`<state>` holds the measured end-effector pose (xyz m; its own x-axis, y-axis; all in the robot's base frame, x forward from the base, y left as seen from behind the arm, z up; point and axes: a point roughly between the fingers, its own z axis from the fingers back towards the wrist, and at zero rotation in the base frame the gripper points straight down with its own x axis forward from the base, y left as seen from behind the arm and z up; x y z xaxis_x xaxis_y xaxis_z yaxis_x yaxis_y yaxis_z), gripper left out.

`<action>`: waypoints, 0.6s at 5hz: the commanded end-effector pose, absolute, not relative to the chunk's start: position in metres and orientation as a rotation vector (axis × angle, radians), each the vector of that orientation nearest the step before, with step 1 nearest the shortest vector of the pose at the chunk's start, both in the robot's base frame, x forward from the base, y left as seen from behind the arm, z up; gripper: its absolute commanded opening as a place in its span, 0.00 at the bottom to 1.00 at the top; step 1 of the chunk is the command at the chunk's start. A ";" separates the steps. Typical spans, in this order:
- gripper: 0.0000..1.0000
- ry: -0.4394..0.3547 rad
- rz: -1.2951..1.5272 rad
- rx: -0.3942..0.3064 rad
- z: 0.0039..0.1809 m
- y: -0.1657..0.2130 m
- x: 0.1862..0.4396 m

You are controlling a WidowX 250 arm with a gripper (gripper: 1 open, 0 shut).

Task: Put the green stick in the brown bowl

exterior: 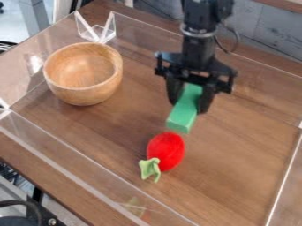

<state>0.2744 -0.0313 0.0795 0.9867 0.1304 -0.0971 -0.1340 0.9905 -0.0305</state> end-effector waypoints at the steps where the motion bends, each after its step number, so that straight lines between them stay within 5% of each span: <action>1: 0.00 0.049 0.102 -0.051 0.097 -0.023 0.289; 3: 0.00 0.044 0.105 -0.057 0.096 -0.036 0.284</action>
<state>0.2770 -0.0387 0.0795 0.9886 0.1062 -0.1067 -0.1112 0.9929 -0.0422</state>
